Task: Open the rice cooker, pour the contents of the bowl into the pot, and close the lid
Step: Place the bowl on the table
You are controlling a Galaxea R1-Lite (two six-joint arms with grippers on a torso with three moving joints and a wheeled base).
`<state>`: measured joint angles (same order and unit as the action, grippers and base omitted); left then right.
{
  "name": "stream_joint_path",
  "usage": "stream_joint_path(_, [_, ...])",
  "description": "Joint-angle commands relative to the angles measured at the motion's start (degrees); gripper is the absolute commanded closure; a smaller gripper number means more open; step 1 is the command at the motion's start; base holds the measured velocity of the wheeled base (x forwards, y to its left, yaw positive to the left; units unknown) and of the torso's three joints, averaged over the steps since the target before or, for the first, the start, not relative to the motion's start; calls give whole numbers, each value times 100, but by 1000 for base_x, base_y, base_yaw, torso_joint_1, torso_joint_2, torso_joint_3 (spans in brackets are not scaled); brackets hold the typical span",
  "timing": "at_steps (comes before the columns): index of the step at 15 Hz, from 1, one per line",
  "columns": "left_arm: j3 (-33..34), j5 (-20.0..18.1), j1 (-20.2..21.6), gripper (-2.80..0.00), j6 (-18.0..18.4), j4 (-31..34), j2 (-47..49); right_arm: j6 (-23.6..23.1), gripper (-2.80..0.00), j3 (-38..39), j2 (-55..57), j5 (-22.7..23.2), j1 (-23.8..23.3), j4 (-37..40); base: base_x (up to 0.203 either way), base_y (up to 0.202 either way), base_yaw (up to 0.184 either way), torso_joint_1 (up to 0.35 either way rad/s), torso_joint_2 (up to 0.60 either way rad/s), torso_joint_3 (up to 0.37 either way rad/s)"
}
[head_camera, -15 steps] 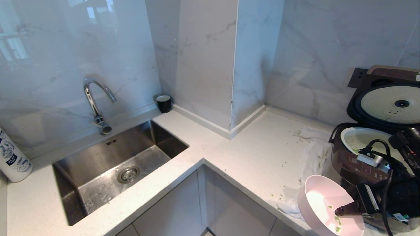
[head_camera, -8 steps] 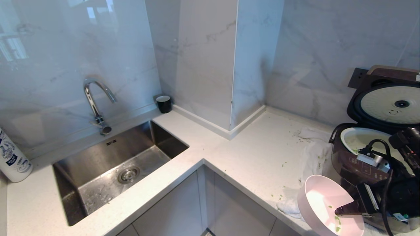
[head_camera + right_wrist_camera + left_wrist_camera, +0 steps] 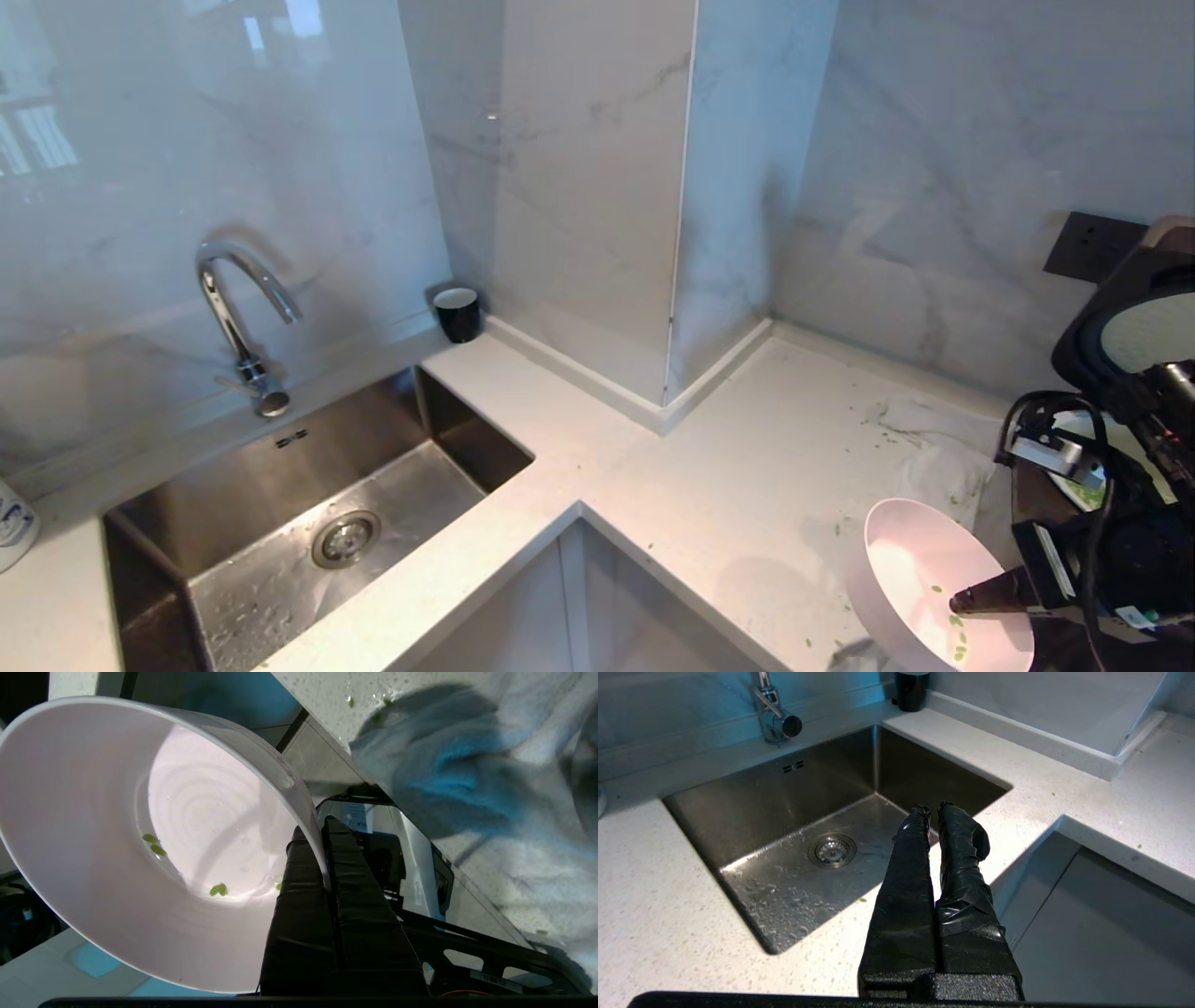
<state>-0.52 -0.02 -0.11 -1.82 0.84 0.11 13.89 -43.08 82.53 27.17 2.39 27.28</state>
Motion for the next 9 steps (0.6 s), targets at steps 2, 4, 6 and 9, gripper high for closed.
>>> stream_joint_path(2, [0, 2, 2, 0, -3, -5, 7, 7, 0, -24, 44, 16, 16, 23, 31, 0, -1, 13, 6, -1])
stream_joint_path(4, [0, 2, 2, 0, -3, -5, 7, 0, 0, -60, 53, 16, 69, 4, 0, 0, 0, 0, 0, 0])
stream_joint_path(6, [0, -6, 2, 0, -3, -5, 7, 9, 0, -95, 138, 11, 164, -30, 0, 0, 0, 0, 0, 0])
stream_joint_path(9, [0, -1, 2, 0, 2, 4, 7, 118, 0, -521, 480, -16, 277, -30, 0, 0, 0, 0, 0, 0])
